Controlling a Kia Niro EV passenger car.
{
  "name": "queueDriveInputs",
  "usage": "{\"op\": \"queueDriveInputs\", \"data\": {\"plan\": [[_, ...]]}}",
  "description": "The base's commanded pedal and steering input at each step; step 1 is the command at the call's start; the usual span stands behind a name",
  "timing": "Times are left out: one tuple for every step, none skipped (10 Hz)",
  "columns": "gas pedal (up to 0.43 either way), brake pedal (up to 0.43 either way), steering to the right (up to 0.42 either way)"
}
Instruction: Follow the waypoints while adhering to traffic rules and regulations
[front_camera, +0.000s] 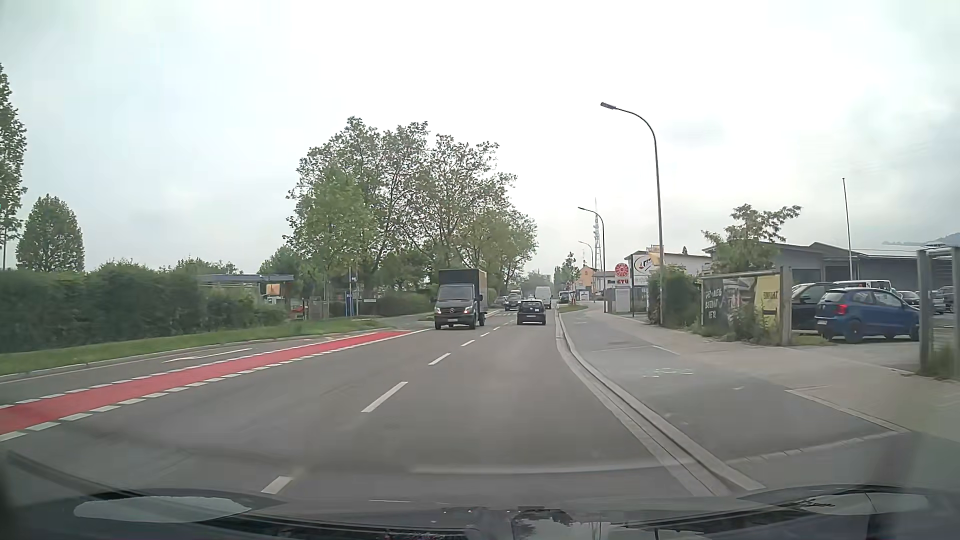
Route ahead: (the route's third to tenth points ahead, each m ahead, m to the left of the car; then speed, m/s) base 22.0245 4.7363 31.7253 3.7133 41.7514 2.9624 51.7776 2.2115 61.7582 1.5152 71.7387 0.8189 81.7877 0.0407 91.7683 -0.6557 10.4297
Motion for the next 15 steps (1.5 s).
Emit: {"op": "queueDriveInputs", "data": {"plan": [[0.138,0.000,0.011],[0.130,0.000,0.017],[0.130,0.000,0.022],[0.130,0.000,0.024],[0.118,0.000,0.024],[0.118,0.000,0.024],[0.110,0.000,0.024],[0.110,0.000,0.024],[0.110,0.000,0.024],[0.110,0.000,0.023],[0.110,0.000,0.022],[0.110,0.000,0.020],[0.110,0.000,0.017],[0.110,0.000,0.013],[0.110,0.000,0.009]]}}
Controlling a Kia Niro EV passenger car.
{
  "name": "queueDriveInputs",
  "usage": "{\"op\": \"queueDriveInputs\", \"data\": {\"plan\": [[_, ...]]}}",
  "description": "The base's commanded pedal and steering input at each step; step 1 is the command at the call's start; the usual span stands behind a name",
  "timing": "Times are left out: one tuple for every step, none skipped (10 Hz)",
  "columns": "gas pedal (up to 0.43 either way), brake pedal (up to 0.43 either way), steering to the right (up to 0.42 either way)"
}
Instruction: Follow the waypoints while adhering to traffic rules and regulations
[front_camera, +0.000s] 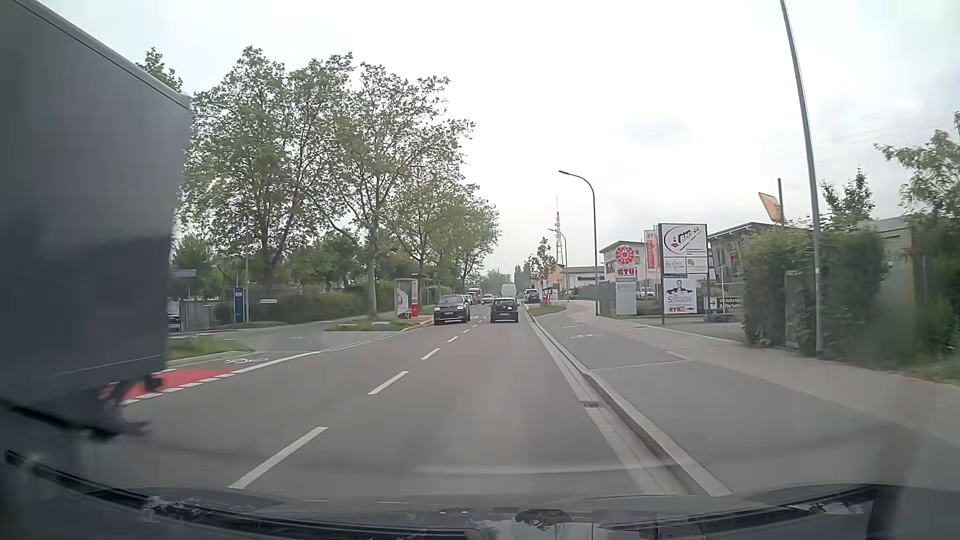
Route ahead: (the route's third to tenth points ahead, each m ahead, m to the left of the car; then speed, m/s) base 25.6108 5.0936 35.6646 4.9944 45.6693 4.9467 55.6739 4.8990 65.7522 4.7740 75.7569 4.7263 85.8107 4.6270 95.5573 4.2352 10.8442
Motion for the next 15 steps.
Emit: {"op": "queueDriveInputs", "data": {"plan": [[0.110,0.000,0.008],[0.110,0.000,0.008],[0.110,0.000,0.007],[0.110,0.000,0.007],[0.110,0.000,0.005],[0.110,0.000,0.004],[0.110,0.000,0.004],[0.110,0.000,0.004],[0.110,0.000,0.004],[0.110,0.000,0.004],[0.110,0.000,0.003],[0.098,0.000,0.003],[0.087,0.000,0.002],[0.087,0.000,0.000],[0.087,0.000,0.000]]}}
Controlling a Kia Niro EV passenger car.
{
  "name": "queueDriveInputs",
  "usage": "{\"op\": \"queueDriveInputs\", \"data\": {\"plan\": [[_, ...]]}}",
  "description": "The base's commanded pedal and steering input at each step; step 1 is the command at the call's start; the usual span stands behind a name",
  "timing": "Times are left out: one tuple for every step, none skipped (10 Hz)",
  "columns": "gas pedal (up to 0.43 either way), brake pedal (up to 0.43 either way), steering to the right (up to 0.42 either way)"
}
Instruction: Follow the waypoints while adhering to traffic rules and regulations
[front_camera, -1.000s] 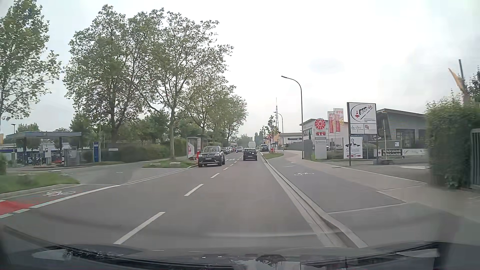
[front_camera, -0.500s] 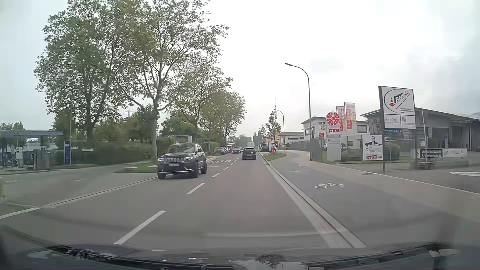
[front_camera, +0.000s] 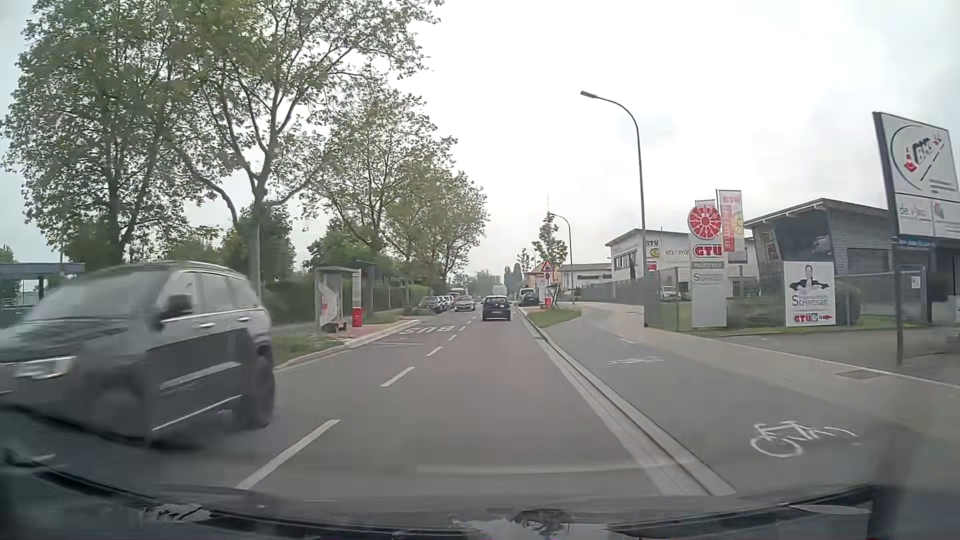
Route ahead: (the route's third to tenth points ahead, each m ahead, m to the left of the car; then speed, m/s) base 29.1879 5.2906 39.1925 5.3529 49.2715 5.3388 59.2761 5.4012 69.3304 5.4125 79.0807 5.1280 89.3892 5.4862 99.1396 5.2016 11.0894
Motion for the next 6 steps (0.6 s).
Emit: {"op": "queueDriveInputs", "data": {"plan": [[0.087,0.000,0.000],[0.087,0.000,0.000],[0.087,0.000,0.000],[0.087,0.000,0.001],[0.087,0.000,0.000],[0.087,0.000,-0.001]]}}
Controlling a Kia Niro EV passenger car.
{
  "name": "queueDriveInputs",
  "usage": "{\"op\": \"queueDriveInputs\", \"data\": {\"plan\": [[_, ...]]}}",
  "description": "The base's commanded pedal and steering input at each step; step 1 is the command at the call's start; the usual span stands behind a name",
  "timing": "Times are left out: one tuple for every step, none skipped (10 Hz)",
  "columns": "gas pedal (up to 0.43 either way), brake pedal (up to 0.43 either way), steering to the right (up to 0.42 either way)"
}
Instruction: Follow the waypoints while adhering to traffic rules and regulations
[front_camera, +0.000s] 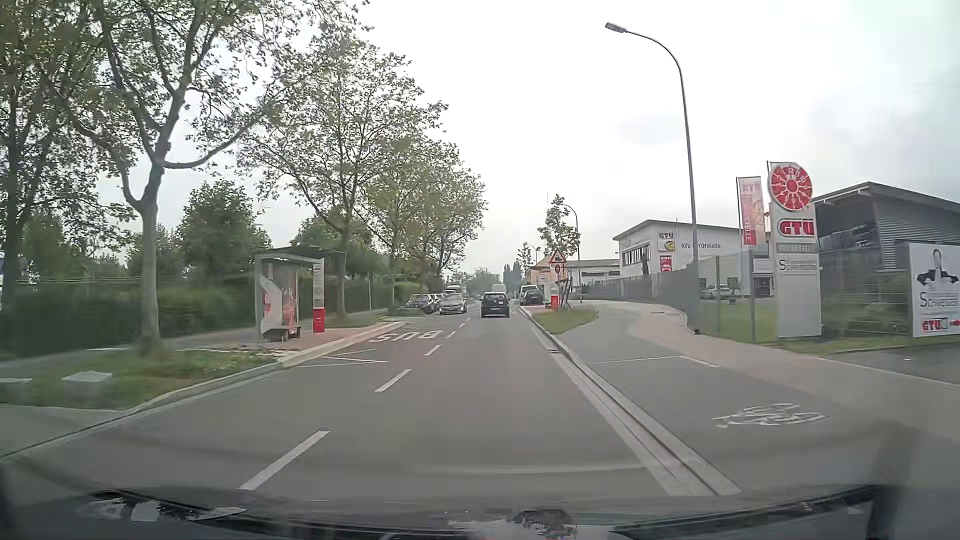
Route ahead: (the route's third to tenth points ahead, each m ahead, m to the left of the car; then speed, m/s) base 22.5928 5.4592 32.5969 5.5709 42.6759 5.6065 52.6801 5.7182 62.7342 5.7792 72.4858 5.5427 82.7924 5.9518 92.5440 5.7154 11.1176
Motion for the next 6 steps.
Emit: {"op": "queueDriveInputs", "data": {"plan": [[0.087,0.000,-0.002],[0.087,0.000,-0.002],[0.087,0.000,-0.002],[0.087,0.000,-0.002],[0.087,0.000,-0.002],[0.098,0.000,-0.002]]}}
